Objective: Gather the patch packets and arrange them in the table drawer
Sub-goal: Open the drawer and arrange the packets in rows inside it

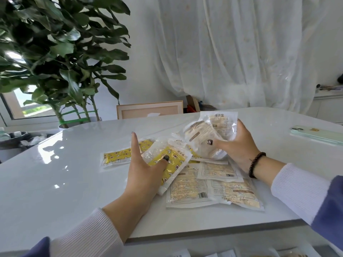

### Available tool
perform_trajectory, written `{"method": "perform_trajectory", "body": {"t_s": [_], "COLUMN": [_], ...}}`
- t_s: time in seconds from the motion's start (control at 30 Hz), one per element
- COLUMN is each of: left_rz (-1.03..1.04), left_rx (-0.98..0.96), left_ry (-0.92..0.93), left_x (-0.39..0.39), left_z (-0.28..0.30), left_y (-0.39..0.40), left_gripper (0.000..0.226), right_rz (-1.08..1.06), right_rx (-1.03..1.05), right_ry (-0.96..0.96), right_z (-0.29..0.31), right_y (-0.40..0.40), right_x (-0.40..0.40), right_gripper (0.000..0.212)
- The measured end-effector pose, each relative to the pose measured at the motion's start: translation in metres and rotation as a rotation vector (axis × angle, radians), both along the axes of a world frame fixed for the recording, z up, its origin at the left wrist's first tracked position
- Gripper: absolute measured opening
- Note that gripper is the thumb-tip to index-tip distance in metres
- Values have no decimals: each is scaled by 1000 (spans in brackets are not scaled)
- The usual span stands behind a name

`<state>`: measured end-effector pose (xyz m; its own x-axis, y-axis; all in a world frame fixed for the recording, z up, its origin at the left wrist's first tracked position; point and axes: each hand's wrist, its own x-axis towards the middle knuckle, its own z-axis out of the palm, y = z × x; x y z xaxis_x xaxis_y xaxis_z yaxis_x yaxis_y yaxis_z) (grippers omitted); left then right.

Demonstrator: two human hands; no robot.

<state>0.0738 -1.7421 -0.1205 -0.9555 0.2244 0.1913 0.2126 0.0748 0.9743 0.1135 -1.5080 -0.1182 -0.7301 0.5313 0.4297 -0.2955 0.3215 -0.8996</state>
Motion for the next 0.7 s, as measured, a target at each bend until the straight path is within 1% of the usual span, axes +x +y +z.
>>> {"method": "perform_trajectory", "body": {"t_s": [0.03, 0.07, 0.13, 0.17, 0.2, 0.27, 0.3, 0.33, 0.4, 0.43, 0.5, 0.57, 0.7], "left_rz": [10, -1, -37, -45, -46, -46, -48, -49, -47, -51, -60, -70, -78], "left_rx": [-24, -31, -44, -61, -73, -84, -84, -85, -106, -134, -162, -177, -187], "left_ry": [30, 47, 66, 75, 83, 79, 69, 61, 54, 58, 61, 63, 80], "left_x": [0, -1, -5, -7, -7, -9, -9, -9, -8, -7, -4, -3, -1], "left_z": [0, -1, -6, -7, -9, -11, -11, -11, -10, -10, -8, -6, -5], "left_y": [0, 1, 3, 5, 6, 7, 6, 7, 7, 7, 8, 9, 9], "left_gripper": [88, 80, 55, 45, 41, 37, 35, 33, 29, 29, 30, 30, 26], "right_rz": [45, 84, 118, 118, 101, 51, 42, 56, 153, 206, 273, 294, 237], "right_rx": [-24, -38, -44, -30, -6, 57, 98, 139, 209, 256, 369, 444, 488], "right_ry": [-14, -23, -38, -35, -31, -10, -2, -14, -87, -112, -101, -71, -108], "right_z": [-2, -3, -5, -4, -4, 0, 2, 3, 2, 1, -2, -4, -9], "right_y": [-2, -3, -6, -8, -9, -15, -17, -19, -24, -27, -31, -31, -24], "right_x": [4, 7, 10, 11, 12, 16, 19, 21, 23, 24, 24, 23, 16], "right_gripper": [66, 72, 78, 75, 67, 48, 43, 42, 50, 51, 48, 43, 40]}}
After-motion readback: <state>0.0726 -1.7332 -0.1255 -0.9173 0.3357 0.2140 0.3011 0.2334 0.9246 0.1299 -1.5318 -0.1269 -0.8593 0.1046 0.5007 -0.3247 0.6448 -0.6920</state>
